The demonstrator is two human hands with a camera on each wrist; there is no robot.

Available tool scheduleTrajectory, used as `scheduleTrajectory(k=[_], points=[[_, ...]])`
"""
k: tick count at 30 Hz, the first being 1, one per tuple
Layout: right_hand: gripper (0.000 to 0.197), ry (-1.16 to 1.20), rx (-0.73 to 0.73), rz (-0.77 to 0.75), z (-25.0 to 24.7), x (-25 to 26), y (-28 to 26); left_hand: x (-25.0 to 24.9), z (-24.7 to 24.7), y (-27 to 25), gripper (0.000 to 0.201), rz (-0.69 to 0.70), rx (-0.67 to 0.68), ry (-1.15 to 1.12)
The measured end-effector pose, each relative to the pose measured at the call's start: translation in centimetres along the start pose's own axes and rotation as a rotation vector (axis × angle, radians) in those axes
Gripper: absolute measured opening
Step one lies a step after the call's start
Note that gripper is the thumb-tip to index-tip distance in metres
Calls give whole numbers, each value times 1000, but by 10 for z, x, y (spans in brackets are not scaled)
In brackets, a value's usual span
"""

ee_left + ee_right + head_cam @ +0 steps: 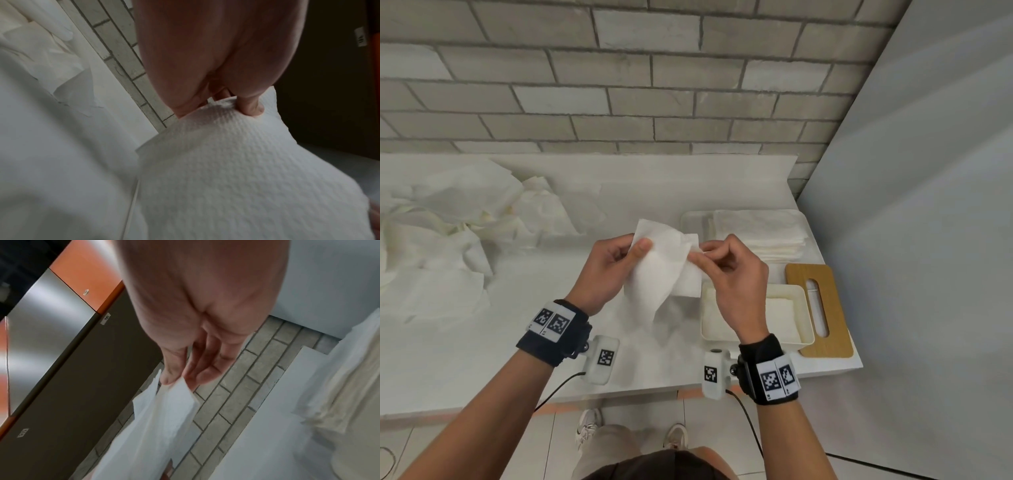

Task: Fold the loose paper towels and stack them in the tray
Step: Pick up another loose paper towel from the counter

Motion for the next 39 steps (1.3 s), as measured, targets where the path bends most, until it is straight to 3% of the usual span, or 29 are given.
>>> scheduleTrajectory(k=[4,14,20,23,27,30,33,36,39], points=[[29,-81,-90,-118,-10,5,-6,3,5,-2,44,-7,-39,-26],[12,-226,10,-177,-12,20,-3,-3,12,-8,37,-13,-38,-29],[9,-360,69,-235,-10,20,-6,3,3,-15,44,-19,-99,-28],[9,-416,172,-195,-4,16,-4,15,-6,-20,46,-65,-143,-25],[12,-482,310,-133,11,13,3,38,-32,-29,42,-171,-339,12],[9,-376,428,-95,15,23,10,52,-52,-37,28,-214,-428,26],[9,-208,520,-42,-2,31,14,55,-63,-42,25,-226,-440,45],[19,-131,524,61,-36,21,21,54,-65,-45,24,-221,-421,57],[41,-369,469,135,-71,-9,26,53,-56,-46,27,-211,-349,68]])
Point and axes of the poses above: each hand's wrist, its own y-axis towards the middle knuckle, its own z-axis out of the palm, x = y × z, the point moved 5 cm from there along y, towards the middle knuckle, and after that the axes turned 6 degrees about z, right-handed, at the moved point
